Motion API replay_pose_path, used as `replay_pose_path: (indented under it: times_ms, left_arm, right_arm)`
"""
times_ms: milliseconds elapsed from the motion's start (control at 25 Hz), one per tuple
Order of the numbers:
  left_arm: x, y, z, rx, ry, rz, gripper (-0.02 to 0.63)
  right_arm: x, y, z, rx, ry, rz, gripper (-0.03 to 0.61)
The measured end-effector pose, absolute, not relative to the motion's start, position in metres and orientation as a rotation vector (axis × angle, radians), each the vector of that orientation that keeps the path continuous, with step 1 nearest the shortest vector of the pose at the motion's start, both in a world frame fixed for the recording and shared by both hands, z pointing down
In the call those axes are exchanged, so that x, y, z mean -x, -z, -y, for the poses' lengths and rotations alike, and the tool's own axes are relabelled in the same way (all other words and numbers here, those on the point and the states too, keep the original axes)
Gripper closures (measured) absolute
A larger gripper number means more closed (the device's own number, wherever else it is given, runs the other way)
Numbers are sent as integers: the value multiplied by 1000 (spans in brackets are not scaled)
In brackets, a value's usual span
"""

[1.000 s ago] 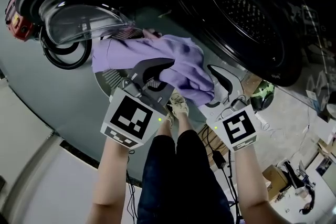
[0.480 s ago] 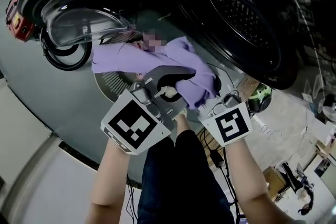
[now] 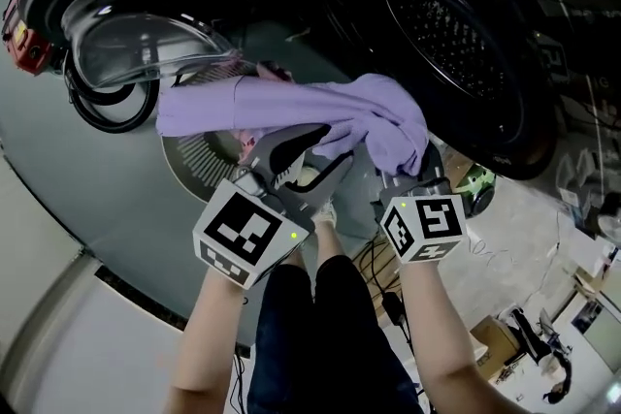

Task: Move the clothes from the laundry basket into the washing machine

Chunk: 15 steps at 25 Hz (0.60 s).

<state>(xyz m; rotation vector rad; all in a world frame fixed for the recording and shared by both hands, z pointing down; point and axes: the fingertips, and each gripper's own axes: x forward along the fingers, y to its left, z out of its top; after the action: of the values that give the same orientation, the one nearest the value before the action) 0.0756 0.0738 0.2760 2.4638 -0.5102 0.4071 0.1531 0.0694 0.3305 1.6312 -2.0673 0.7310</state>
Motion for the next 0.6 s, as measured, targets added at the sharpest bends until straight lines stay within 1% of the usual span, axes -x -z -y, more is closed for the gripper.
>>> replay_pose_path:
  times_ms: [120, 160, 200, 240, 440, 600]
  left_arm:
    - [-64, -290, -76, -2417, -400, 562, 472]
    - [-61, -294, -75, -2410, -387, 583, 498]
    - [-59, -295, -74, -2408, -365, 597, 593]
    - [-59, -295, -73, -2409, -337, 603, 614]
    - [-64, -310, -71, -2423, -307, 636, 614]
    - [-64, -325, -74, -2459, -290, 621, 614]
  right_arm:
    - [-184, -347, -63, -1771, -745, 1936, 476]
    - [-194, -352, -60, -1810, -751, 1900, 476]
    - [-201, -358, -57, -1842, -760, 1870, 476]
    - [-207, -364, -54, -1867, -770, 1848, 476]
    - [-225, -403, -34, -1922, -805, 1778, 474]
    - [-237, -416, -8, -1937, -775, 1729, 472]
